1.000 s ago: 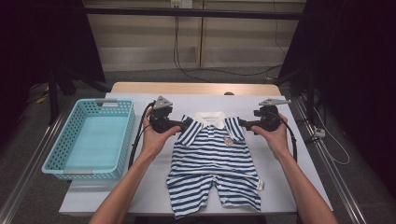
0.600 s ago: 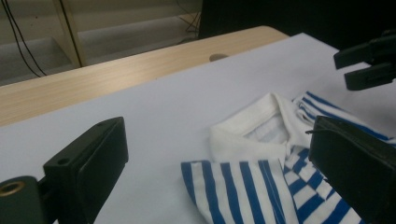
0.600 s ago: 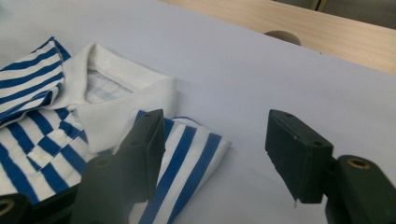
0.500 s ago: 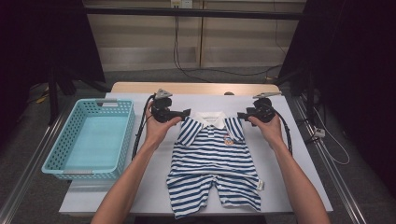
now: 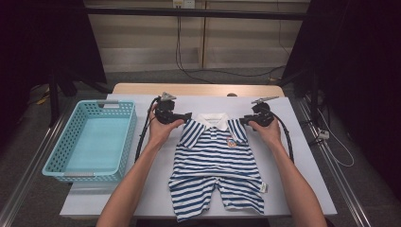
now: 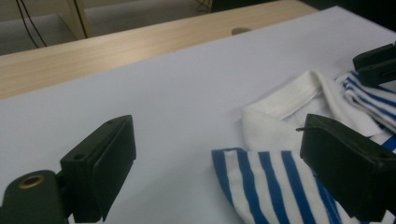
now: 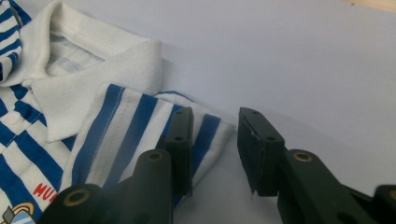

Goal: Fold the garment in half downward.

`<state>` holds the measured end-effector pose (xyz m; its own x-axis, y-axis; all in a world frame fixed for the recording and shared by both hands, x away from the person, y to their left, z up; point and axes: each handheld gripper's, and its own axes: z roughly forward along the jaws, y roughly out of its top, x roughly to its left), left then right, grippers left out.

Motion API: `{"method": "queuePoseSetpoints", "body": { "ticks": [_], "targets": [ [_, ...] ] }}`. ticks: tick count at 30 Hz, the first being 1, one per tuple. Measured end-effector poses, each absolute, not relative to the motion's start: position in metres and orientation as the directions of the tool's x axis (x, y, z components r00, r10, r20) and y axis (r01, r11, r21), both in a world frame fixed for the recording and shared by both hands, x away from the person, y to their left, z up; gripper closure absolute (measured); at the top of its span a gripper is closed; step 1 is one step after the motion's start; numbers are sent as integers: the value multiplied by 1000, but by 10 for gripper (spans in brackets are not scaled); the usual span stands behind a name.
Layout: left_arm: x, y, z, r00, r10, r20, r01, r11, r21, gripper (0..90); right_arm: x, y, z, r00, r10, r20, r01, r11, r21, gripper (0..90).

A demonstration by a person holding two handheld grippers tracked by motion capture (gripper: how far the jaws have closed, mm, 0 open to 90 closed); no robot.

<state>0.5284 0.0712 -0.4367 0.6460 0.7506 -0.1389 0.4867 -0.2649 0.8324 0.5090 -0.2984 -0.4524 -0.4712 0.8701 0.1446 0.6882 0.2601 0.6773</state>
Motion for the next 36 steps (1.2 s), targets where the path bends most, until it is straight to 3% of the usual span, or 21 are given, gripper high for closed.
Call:
{"method": "queuePoseSetpoints", "body": {
  "ticks": [6,7,8,12,14,26,36],
  "targets": [
    [531,72,-440,640,754,-145,507,-274,817,92,511,-295,-458,-474,867,150,681,254,687,712],
    [532,75,-440,656,747,-112,502,-321,803,107,510,-295,-457,-472,867,163,688,247,682,742],
    [532,72,-442,635,758,-148,516,-274,812,141,510,-295,-457,-473,864,171,691,243,680,768],
    [534,76,-444,641,750,-163,546,-297,783,339,509,-293,-457,-465,865,190,702,229,674,843],
    [534,74,-446,645,745,-172,561,-309,768,382,509,-293,-457,-466,864,191,699,227,678,867],
    [536,64,-461,692,701,-176,570,-380,729,724,508,-291,-458,-464,868,179,692,229,684,872],
    [536,65,-463,703,684,-198,576,-383,722,781,507,-291,-457,-460,869,184,699,226,679,853]
  ]
}}
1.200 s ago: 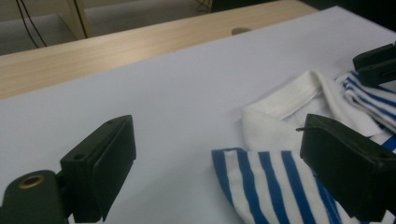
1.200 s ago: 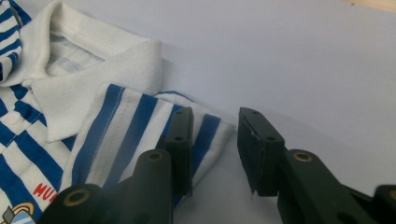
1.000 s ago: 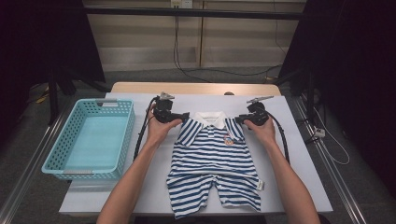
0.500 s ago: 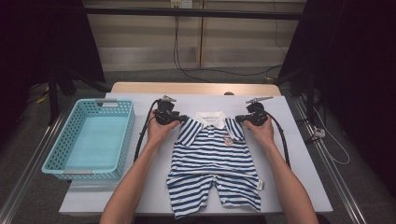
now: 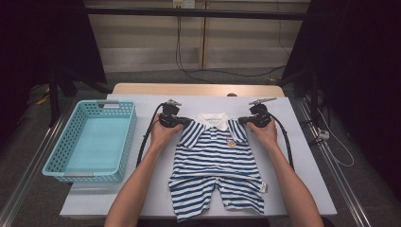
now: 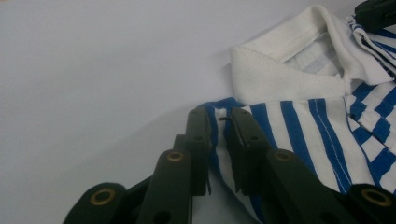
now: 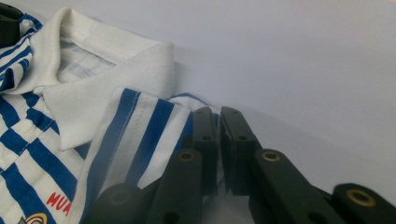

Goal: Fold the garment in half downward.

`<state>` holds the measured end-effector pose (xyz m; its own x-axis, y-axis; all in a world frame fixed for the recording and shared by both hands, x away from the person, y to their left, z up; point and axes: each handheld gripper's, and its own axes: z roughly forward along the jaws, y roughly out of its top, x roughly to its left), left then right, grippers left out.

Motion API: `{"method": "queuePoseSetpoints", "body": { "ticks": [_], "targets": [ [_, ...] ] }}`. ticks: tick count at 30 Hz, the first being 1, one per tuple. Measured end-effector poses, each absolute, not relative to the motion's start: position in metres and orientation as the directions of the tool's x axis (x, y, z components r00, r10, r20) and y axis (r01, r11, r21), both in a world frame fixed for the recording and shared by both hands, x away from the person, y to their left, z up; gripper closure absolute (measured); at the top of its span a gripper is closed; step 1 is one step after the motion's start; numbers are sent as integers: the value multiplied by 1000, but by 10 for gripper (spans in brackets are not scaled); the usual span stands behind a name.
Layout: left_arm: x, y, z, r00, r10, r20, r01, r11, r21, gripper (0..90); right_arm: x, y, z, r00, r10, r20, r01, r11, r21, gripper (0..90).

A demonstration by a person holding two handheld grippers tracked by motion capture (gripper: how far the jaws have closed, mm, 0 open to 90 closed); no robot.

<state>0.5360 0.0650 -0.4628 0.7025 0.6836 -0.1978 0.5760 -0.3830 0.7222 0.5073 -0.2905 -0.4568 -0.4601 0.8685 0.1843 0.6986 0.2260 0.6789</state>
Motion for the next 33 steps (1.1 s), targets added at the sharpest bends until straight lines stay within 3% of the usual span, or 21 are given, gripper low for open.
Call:
{"method": "queuePoseSetpoints", "body": {
  "ticks": [7,13,19,33],
  "targets": [
    [534,63,-463,690,694,-206,585,-367,723,827,506,-295,-455,-449,875,183,708,222,671,779],
    [535,63,-462,688,698,-199,583,-368,725,862,506,-293,-459,-454,862,224,705,194,683,878],
    [535,68,-456,675,698,-238,594,-322,737,866,505,-291,-455,-456,863,217,678,179,713,885],
    [534,76,-437,678,704,-212,539,-280,795,866,503,-297,-433,-437,864,251,614,83,785,886]
  ]
}}
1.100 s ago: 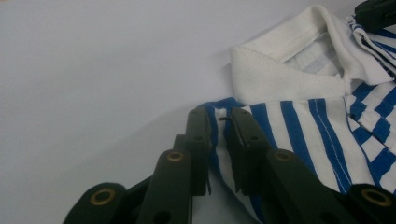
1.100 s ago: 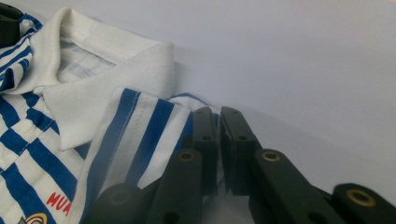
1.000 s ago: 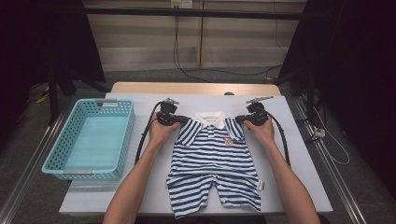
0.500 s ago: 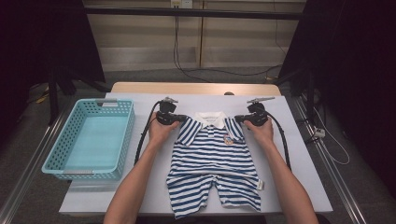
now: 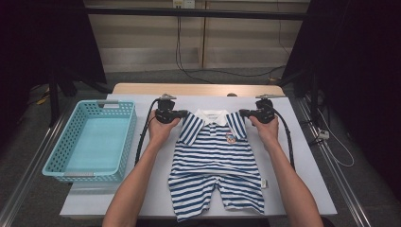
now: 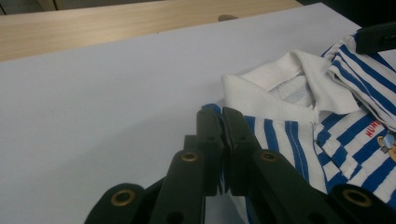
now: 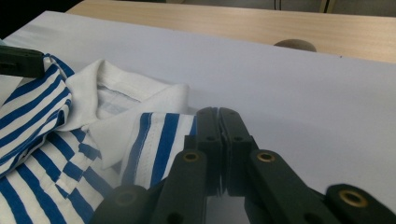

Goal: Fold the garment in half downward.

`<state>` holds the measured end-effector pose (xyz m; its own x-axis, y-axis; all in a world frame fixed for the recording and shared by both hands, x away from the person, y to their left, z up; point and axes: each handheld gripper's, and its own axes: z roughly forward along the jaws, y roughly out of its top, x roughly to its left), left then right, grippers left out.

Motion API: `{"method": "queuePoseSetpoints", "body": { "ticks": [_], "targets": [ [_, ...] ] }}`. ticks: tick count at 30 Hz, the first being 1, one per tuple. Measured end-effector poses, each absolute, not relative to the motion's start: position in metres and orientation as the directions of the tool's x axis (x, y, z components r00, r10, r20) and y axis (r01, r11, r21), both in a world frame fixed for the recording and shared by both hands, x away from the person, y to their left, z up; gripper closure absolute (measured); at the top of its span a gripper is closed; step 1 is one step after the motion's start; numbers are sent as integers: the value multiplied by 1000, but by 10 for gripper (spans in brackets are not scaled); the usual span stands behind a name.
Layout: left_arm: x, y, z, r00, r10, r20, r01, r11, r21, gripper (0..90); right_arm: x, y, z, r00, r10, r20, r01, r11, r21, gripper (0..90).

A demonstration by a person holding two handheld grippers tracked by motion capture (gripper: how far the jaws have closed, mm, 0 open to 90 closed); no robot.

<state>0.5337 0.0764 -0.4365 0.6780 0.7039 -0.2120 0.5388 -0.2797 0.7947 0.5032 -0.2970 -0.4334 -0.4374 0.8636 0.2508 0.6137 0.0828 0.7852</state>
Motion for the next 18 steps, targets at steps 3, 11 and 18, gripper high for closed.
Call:
{"method": "queuePoseSetpoints", "body": {
  "ticks": [3,11,18],
  "targets": [
    [534,78,-432,684,701,-201,521,-277,807,866,503,-298,-430,-441,864,243,604,85,793,886],
    [534,75,-419,668,715,-207,500,-225,836,867,506,-295,-415,-439,870,225,577,81,813,886],
    [536,75,-410,664,718,-208,485,-202,851,867,507,-298,-406,-433,873,223,541,55,839,886]
  ]
}}
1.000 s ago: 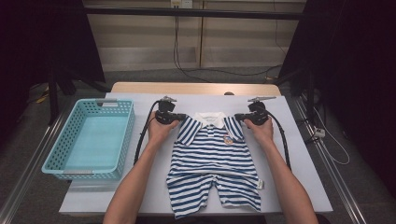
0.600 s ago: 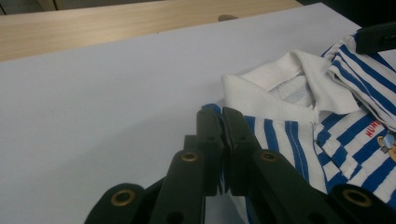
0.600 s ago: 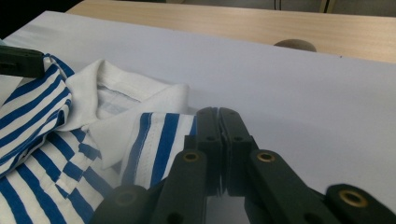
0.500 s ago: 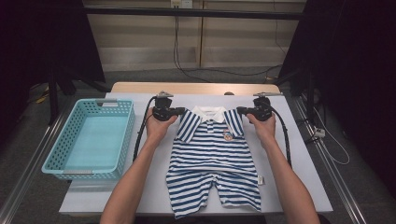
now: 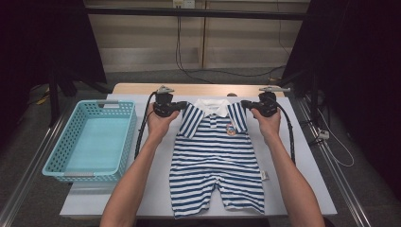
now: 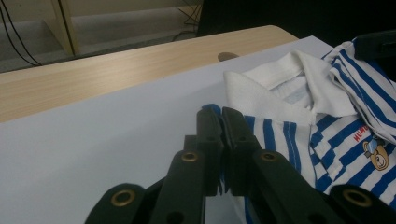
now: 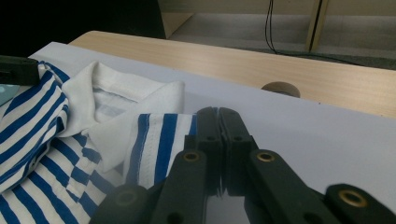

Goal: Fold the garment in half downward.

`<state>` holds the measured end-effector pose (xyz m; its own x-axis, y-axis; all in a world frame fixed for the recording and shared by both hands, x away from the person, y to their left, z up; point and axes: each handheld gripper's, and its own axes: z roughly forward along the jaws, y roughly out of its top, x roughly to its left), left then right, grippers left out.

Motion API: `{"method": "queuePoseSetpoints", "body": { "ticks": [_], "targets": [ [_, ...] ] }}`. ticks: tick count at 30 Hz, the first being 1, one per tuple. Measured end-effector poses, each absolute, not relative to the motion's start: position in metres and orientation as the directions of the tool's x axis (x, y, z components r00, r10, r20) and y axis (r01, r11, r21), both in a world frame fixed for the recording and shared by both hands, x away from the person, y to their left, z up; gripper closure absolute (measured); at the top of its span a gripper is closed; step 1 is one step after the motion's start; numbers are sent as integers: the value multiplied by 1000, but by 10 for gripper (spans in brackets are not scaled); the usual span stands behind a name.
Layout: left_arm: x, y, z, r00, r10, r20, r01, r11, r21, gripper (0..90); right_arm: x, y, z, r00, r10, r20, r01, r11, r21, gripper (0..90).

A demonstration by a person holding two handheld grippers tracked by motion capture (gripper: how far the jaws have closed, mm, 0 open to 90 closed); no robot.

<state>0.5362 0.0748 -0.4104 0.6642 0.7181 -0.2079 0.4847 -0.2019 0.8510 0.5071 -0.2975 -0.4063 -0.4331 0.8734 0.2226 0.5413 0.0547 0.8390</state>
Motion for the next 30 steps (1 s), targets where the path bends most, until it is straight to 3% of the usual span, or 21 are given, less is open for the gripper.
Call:
{"method": "queuePoseSetpoints", "body": {
  "ticks": [4,8,9,10,14,16,30],
  "targets": [
    [539,76,-406,678,714,-177,469,-234,852,868,508,-298,-398,-436,875,209,524,59,849,887],
    [539,73,-401,664,720,-204,465,-183,866,868,509,-301,-390,-424,882,207,513,46,857,887],
    [540,75,-399,680,713,-171,455,-228,861,869,509,-301,-388,-423,881,210,516,43,855,887],
    [539,72,-399,664,720,-202,461,-181,869,869,509,-301,-387,-426,881,206,512,47,858,887],
    [542,75,-398,678,714,-171,452,-222,864,869,511,-300,-384,-424,884,198,510,52,859,887],
    [542,73,-398,658,724,-204,457,-170,873,869,512,-300,-382,-424,884,197,508,52,860,887],
    [548,73,-385,665,720,-201,437,-156,886,869,519,-298,-372,-422,889,179,484,54,873,887]
  ]
}}
